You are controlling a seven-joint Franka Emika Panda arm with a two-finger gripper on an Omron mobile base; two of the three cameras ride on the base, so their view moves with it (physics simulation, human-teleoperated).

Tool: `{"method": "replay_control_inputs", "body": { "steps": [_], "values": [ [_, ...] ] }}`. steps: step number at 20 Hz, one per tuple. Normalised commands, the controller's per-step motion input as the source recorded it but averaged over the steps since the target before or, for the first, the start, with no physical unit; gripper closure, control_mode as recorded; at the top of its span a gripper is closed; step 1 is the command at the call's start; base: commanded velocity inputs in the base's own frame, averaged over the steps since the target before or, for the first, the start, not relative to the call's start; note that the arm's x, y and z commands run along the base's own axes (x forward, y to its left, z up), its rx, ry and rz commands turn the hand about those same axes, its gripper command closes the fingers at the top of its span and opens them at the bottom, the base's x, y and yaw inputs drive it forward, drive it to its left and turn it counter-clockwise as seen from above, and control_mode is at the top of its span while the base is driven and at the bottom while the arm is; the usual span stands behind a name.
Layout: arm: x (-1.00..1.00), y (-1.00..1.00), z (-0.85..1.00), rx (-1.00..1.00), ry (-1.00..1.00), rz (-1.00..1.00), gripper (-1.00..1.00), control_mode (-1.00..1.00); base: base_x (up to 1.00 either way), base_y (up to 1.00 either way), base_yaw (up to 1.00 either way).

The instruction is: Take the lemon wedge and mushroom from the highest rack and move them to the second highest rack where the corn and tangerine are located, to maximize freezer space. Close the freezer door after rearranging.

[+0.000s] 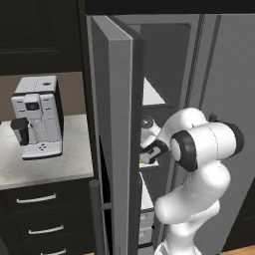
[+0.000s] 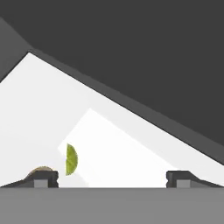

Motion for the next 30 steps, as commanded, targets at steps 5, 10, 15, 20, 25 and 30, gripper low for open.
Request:
{"method": "replay_control_inputs", "body": {
  "steps": [5, 10, 15, 20, 25, 30],
  "values": [
    [-0.89, -0.02, 0.99, 0.04, -0.03, 0.01, -1.00, -1.00, 0.00, 0.00, 0.00],
    [-0.92, -0.01, 1.00, 0.05, 0.00, 0.05, -1.00, -1.00, 0.00, 0.00, 0.00],
    [-0.63, 0.00, 1.00, 0.07, 0.17, 0.11, -1.00, -1.00, 0.00, 0.00, 0.00],
    [-0.84, 0.00, 1.00, 0.00, 0.25, 0.11, -1.00, -1.00, 0.00, 0.00, 0.00],
    [-0.61, -0.02, 1.00, -0.09, 0.23, 0.11, -1.00, -1.00, 0.00, 0.00, 0.00],
    [-0.61, -0.25, 0.66, -0.36, 0.00, 0.29, -1.00, -1.00, 0.00, 0.00, 0.00]
  ]
}}
